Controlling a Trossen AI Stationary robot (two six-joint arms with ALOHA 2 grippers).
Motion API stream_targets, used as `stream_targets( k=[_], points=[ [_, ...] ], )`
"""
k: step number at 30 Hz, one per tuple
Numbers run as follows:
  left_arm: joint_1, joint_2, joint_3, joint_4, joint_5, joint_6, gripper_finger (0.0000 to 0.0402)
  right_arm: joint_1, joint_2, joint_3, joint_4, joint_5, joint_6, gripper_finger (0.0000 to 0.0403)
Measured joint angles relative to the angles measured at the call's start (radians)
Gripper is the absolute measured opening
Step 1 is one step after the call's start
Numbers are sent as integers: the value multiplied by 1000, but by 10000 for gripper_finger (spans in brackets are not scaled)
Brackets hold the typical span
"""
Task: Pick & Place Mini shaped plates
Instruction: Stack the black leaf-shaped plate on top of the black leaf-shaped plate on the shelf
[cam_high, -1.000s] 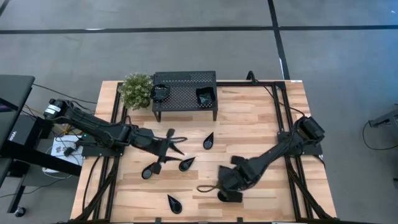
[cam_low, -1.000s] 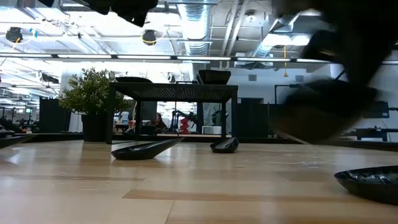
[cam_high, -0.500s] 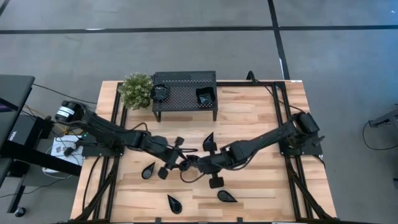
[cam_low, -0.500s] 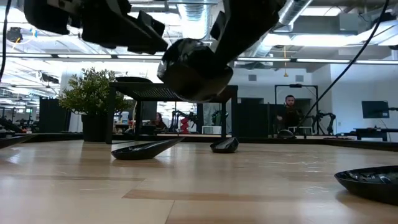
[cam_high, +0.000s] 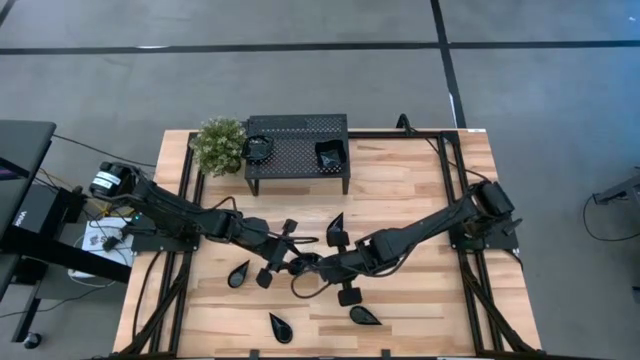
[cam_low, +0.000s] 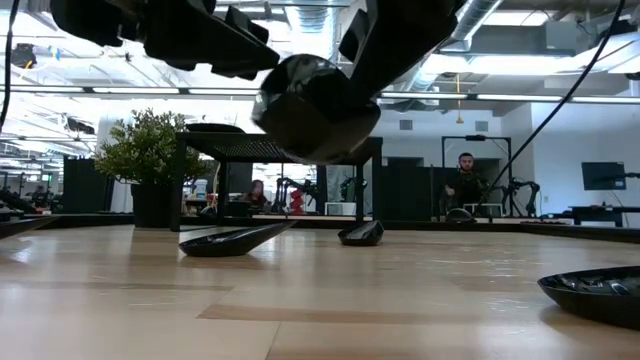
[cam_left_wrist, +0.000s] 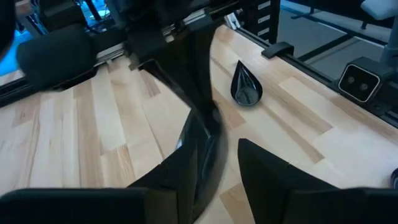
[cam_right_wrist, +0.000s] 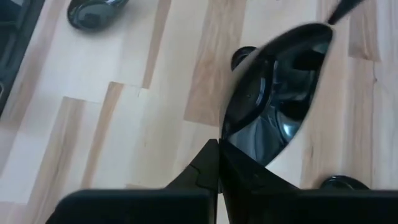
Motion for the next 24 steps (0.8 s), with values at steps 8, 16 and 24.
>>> stream_targets(
  k=[8,16,24],
  points=[
    [0,-1,0,-6,7,-9,106,4,0,0,29,1,-52,3],
    [-3,-1,0,-6,14,-10,93,-13,0,-1,101,9,-163,2],
    [-3,-1,0,-9,23,-8,48,-25,0,-1,97,12,-164,4]
  ],
)
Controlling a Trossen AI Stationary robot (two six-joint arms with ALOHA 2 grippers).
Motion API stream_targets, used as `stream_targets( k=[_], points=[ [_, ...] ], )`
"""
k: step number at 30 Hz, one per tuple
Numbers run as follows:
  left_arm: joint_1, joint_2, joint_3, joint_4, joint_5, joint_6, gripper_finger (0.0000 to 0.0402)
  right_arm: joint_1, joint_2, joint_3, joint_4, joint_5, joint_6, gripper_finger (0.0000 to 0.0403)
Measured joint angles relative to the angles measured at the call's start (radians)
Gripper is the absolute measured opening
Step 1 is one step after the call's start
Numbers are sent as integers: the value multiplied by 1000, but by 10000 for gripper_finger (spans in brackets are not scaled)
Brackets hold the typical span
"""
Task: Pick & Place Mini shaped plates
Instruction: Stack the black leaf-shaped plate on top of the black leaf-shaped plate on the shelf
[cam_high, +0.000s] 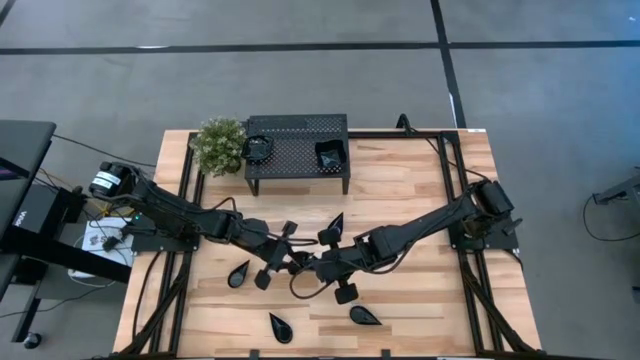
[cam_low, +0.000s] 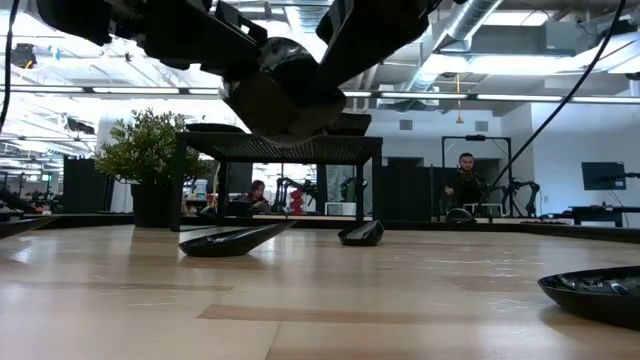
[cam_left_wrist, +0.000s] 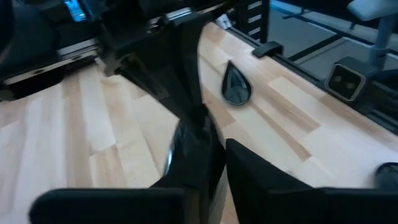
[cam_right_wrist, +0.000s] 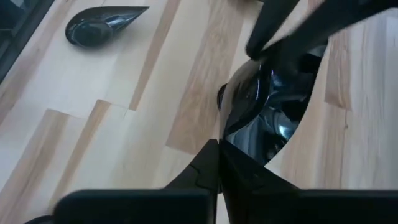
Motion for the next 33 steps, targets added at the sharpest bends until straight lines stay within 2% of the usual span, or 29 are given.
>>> stream_targets(
  k=[5,19,24,33],
  points=[
    [0,0,0,-2,60,-1,9,-1,-1,0,32,4,34,17],
    [1,2,0,3,55,-13,11,-12,-2,0,91,2,33,84],
    [2,22,1,-10,77,-53,9,-24,-1,0,100,51,26,88],
    [2,25,1,-30,100,-72,11,-21,0,0,98,42,26,87]
  ],
)
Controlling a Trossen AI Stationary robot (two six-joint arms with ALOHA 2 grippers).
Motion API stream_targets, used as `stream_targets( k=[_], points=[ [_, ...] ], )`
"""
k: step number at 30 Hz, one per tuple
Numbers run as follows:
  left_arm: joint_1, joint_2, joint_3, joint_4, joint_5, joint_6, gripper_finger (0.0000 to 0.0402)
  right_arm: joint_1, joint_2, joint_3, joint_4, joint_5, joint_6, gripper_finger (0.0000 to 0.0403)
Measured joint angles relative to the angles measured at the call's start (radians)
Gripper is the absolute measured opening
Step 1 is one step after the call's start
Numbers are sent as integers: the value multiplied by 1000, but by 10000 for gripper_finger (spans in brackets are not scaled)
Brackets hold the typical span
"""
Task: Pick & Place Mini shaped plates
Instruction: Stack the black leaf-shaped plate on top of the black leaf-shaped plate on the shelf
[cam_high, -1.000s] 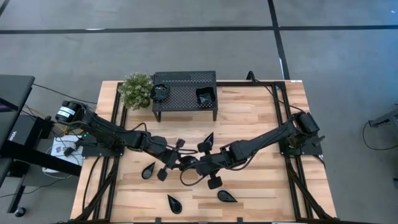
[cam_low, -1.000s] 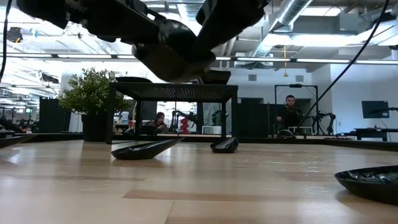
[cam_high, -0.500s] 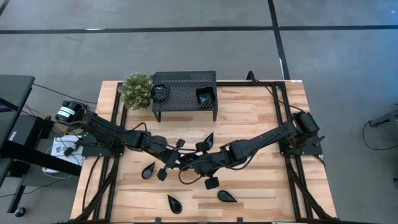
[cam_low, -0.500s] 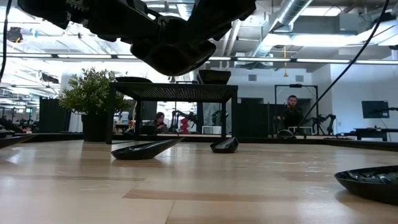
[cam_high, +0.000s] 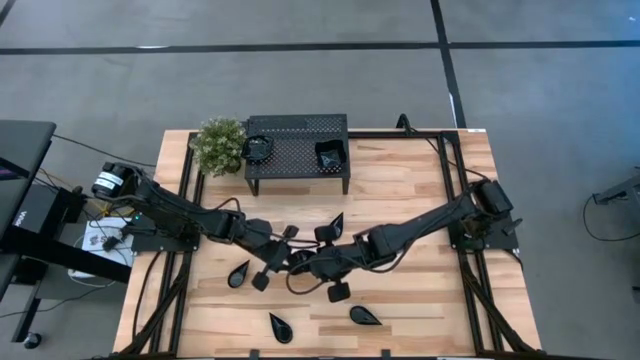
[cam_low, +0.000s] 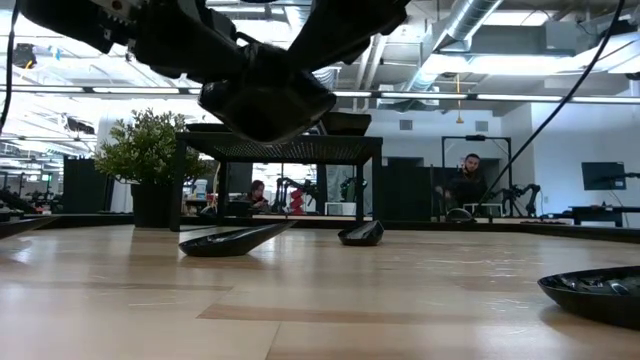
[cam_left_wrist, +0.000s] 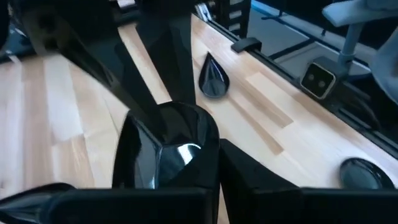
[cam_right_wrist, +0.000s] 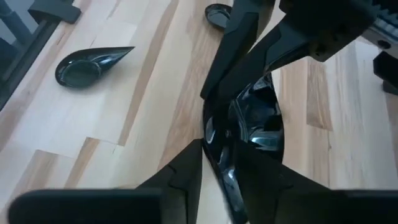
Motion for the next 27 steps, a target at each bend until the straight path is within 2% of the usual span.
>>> stream_targets(
  k=[13,15,18,23,27],
  points=[
    [-28,-1,0,-110,6,-44,8,16,0,0,-6,3,0,87],
    [-38,-9,-1,-140,-31,-45,8,16,0,0,-6,2,5,87],
    [-58,-60,-1,-225,-171,-44,12,17,0,0,-6,2,16,87],
    [-81,-238,-1,-441,-529,-13,9,15,0,0,-5,1,16,87],
    [-65,-408,-1,-488,-791,42,9,15,0,0,-5,0,16,87]
  ],
)
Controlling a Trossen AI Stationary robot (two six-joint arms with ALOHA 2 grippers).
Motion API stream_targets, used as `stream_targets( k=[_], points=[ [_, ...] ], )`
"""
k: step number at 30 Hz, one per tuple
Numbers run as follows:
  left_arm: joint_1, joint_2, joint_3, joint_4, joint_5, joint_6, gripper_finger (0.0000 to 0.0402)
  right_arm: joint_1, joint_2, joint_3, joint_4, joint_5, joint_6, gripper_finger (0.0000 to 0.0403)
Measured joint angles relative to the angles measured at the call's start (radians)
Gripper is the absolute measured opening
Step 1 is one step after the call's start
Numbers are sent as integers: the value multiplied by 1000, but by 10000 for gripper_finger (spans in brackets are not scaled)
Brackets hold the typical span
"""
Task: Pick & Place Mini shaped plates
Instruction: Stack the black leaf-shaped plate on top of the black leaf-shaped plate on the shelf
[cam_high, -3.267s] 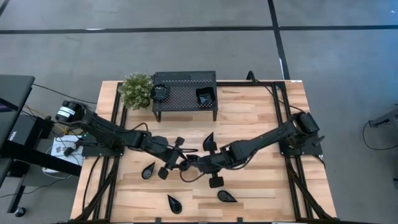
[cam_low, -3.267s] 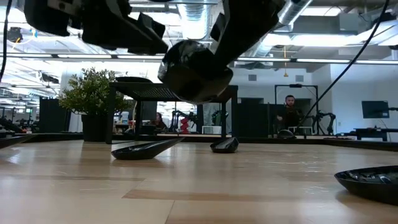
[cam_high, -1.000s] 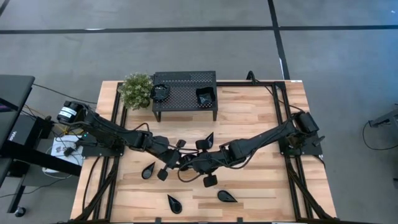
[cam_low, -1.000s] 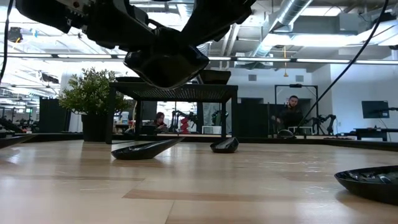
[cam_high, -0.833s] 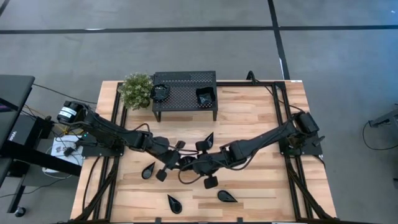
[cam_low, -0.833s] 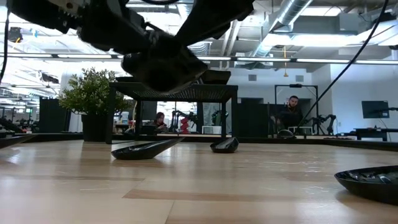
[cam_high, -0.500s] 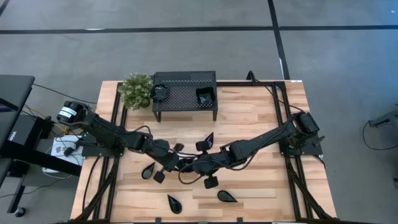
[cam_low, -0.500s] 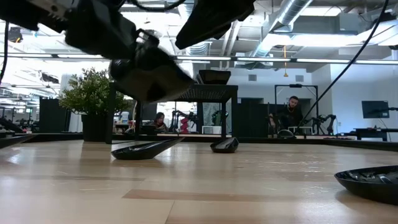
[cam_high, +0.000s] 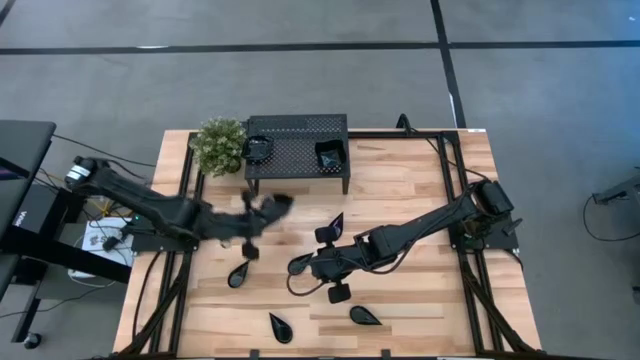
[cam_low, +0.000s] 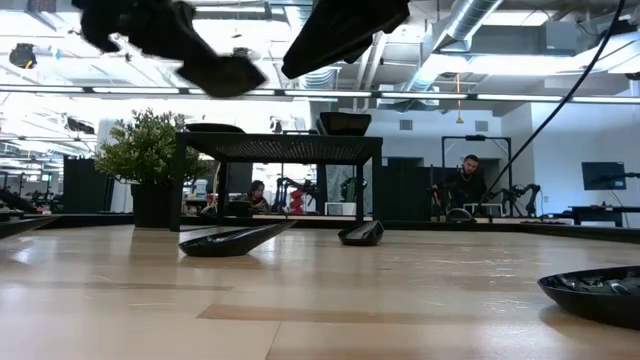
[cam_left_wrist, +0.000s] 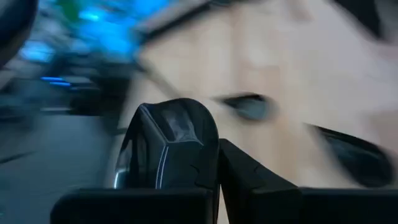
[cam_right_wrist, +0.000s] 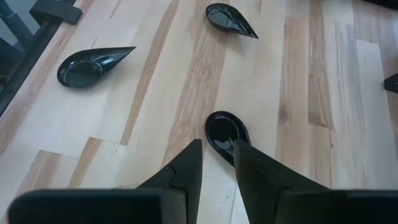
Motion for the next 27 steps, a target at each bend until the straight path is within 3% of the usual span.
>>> stream_targets(
  k=[3,6,10,12,18,27],
  points=[
    [46,-107,0,-3,-95,98,11,0,0,0,0,0,0,87],
    [138,-186,0,-3,-103,197,8,-1,0,0,0,-1,0,87],
    [313,-233,0,-4,-103,214,10,-6,0,0,2,0,0,87],
    [402,-232,0,-6,-88,214,12,-10,0,0,1,0,0,87],
    [615,-176,0,-12,92,237,8,-13,0,0,0,0,0,87],
    [711,-61,0,-7,109,274,42,-13,0,0,0,0,0,87]
  ],
)
